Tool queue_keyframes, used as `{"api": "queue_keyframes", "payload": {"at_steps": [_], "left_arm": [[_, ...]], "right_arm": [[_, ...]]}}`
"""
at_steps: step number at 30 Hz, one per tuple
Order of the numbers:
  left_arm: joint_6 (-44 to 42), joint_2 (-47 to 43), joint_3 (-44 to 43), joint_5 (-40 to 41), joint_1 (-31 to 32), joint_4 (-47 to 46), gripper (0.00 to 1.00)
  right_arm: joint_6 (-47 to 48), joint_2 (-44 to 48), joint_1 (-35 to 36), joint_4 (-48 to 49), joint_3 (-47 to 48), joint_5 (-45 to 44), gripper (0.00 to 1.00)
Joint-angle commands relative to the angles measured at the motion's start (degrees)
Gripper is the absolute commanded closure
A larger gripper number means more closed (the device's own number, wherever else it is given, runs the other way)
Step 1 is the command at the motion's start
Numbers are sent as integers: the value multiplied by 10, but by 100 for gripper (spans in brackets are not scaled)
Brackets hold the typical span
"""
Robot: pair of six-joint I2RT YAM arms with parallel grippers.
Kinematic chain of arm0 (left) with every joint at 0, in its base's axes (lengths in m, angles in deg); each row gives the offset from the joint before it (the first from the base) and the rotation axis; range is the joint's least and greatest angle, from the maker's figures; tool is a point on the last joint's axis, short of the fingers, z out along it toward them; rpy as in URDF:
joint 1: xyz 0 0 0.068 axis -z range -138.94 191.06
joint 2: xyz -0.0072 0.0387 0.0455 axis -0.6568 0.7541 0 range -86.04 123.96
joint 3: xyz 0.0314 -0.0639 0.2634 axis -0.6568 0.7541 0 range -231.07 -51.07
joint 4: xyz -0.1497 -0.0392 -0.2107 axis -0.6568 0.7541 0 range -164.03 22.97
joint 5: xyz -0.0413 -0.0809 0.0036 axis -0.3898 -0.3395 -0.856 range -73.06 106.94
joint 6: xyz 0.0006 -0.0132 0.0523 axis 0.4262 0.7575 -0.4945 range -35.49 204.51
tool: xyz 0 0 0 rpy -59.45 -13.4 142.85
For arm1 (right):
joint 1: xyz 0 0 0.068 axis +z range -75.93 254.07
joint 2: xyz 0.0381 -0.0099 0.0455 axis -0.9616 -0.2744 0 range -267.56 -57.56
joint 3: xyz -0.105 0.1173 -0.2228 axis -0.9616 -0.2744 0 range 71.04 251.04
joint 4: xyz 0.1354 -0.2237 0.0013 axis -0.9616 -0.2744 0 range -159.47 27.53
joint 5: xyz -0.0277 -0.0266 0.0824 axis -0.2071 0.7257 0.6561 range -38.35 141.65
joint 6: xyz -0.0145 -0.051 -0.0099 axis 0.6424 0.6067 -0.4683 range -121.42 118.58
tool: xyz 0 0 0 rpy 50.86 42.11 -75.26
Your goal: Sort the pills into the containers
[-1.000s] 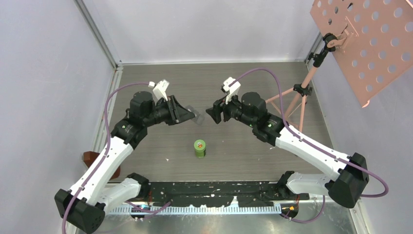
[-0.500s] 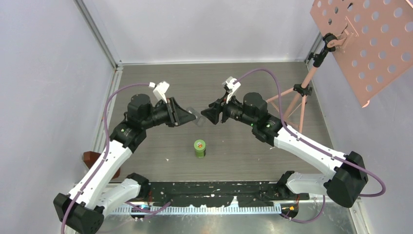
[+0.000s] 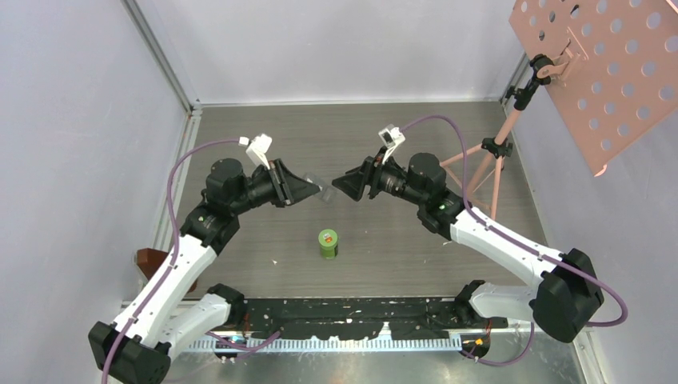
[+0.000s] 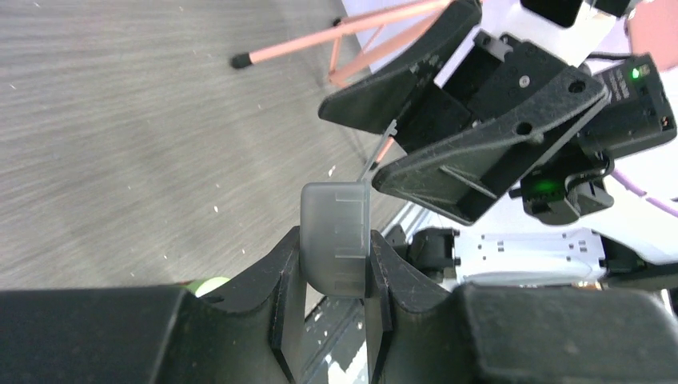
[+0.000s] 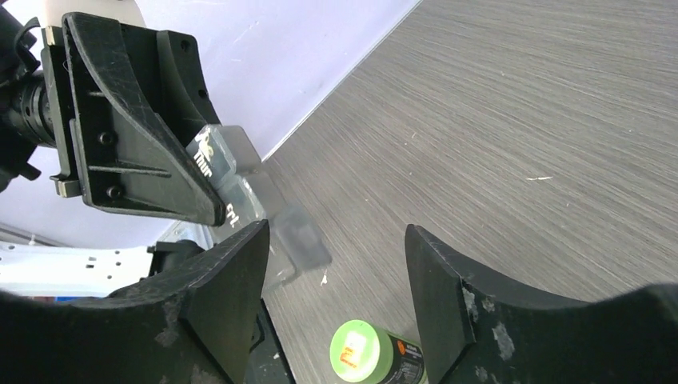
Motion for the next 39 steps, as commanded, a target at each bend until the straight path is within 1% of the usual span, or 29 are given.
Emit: {"api": "queue_keyframes", "payload": {"at_steps": [1, 3, 5, 7, 10, 13, 17, 23, 31, 34, 39], "left_arm": [[15, 13, 8, 46, -13, -59, 100], [26, 31, 16, 49, -21, -79, 100], [44, 47, 24, 48, -26, -103, 100], [65, 59, 30, 44, -29, -137, 100], [91, 74, 32, 44, -30, -163, 100], [107, 84, 34, 50, -30, -177, 100], [119, 92, 42, 52, -30, -198, 100], [121, 102, 49, 45, -30, -211, 100], [119, 98, 57, 43, -30, -214, 100], [117, 102, 58, 39, -30, -219, 100], [117, 111, 63, 30, -30, -231, 100]], "right_arm": [[-64, 13, -13, 25, 12, 0, 27], [-73, 21, -17, 22, 11, -14, 22], [-79, 27, -19, 21, 9, -23, 19], [-86, 28, -20, 20, 6, -18, 19], [-110, 21, -20, 23, -2, 1, 20], [-142, 13, -20, 20, -10, -2, 27], [-167, -3, -10, 24, -25, -39, 36], [-166, -36, 13, 20, -15, -91, 43], [-195, -73, 15, 35, 0, -125, 55], [-200, -83, 16, 25, 9, -135, 60], [-202, -97, 21, 0, 23, -163, 65]]}}
